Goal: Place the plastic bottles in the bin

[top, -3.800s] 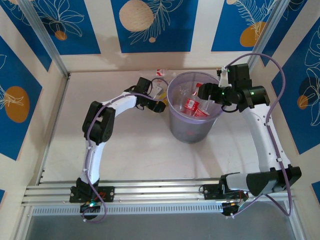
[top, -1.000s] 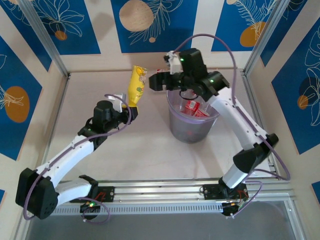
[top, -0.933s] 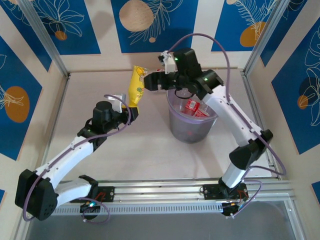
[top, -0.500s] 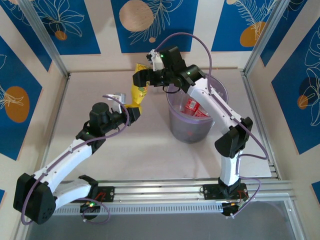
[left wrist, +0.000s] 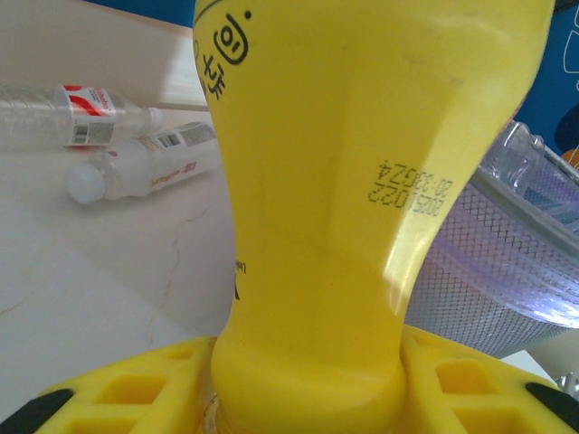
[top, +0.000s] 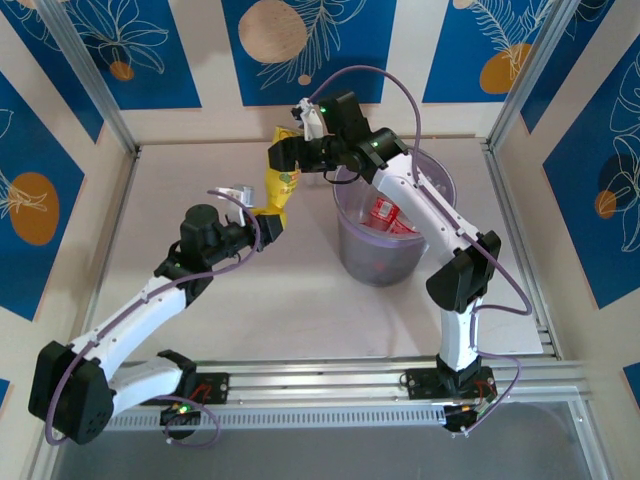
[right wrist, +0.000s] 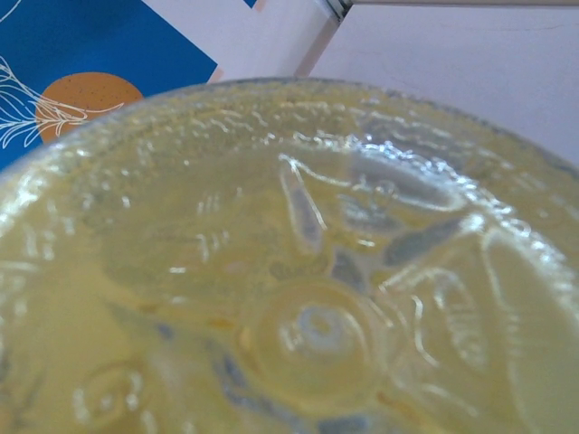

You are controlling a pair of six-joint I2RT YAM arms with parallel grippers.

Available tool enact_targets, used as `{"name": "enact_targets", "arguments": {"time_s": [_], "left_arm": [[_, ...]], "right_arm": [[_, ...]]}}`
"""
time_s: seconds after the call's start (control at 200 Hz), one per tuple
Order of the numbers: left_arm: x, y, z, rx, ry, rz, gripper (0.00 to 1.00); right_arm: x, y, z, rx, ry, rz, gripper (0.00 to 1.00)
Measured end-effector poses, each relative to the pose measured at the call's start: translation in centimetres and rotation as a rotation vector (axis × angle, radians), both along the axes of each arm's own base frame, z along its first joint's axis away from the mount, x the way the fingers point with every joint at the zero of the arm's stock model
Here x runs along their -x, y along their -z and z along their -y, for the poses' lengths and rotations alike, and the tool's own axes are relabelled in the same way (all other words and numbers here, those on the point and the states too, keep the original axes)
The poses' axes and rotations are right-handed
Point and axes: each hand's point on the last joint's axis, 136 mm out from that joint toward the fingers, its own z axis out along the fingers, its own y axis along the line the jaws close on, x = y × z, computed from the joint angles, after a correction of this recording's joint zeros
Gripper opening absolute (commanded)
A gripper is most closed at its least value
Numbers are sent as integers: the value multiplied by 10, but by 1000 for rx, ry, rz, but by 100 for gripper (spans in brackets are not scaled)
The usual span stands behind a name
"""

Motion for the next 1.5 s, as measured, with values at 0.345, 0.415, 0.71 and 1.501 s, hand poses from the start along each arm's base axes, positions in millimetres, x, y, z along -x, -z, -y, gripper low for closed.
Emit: {"name": "enact_targets", "arguments": {"time_s": [0.345,0.415,0.71,1.501], "left_arm": [[3,3,2,-3,21,14,91],[5,5,4,-8,36,13,100],[8,13,4,-53,59,17,100],[-20,101,-4,-234,-41,-223,100]], "right_arm": [[-2,-6,2,-6,7,12,47],[-4,-14,4,-16,13,30,47],[-18,-68,32,-38,73,175,46],[14,-55,241,155,481,137,41]]}}
